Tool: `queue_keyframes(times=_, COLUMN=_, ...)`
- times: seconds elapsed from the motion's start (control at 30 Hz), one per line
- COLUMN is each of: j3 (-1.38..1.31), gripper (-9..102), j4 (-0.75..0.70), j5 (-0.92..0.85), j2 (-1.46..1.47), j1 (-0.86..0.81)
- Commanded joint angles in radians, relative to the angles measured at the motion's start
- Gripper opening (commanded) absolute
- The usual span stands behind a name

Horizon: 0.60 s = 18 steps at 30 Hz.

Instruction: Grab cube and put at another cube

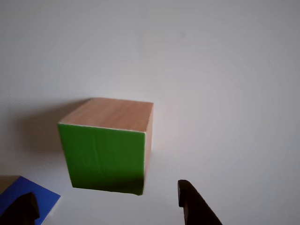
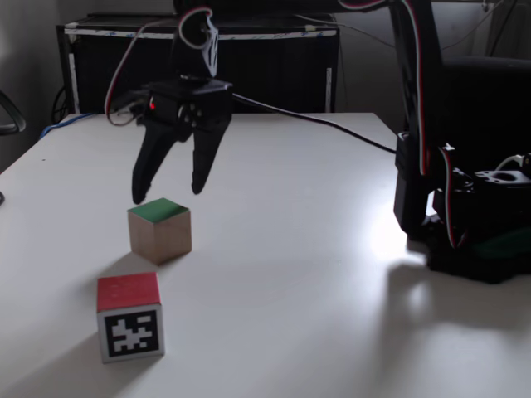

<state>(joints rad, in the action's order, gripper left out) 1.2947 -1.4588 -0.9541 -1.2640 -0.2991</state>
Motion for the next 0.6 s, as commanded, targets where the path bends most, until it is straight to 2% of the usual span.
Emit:
queue_keyframes(times=0.0, j3=-0.002, gripper=45, j4=0.02, j5=0.008, j2=0.002, j1=0.018)
queue_keyframes(times=0.57, j3=-0.074, gripper=43, j4=0.083, j5=0.035, j2=0.123, j1=0.0)
